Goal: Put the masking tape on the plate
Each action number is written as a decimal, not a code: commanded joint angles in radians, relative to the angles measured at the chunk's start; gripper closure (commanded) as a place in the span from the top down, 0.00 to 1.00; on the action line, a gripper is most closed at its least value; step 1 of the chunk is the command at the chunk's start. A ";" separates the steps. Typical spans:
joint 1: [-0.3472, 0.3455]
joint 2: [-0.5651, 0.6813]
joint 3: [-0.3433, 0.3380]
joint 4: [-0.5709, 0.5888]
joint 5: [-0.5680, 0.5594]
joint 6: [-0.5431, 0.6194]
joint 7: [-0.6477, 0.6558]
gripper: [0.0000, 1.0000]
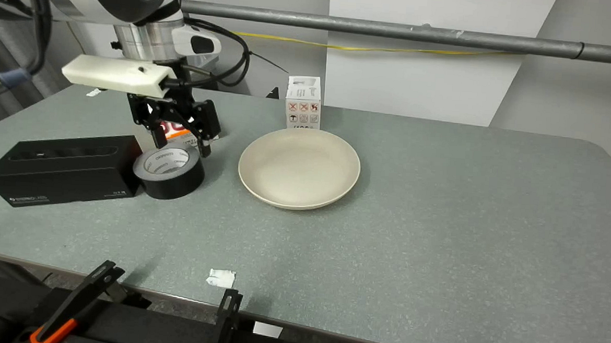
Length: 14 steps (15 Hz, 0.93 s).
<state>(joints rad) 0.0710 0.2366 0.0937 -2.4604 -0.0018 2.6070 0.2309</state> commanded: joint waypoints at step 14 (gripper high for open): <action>0.072 0.166 -0.078 0.067 -0.004 0.090 0.033 0.42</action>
<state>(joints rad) 0.1359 0.3949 0.0324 -2.4125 -0.0108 2.6746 0.2516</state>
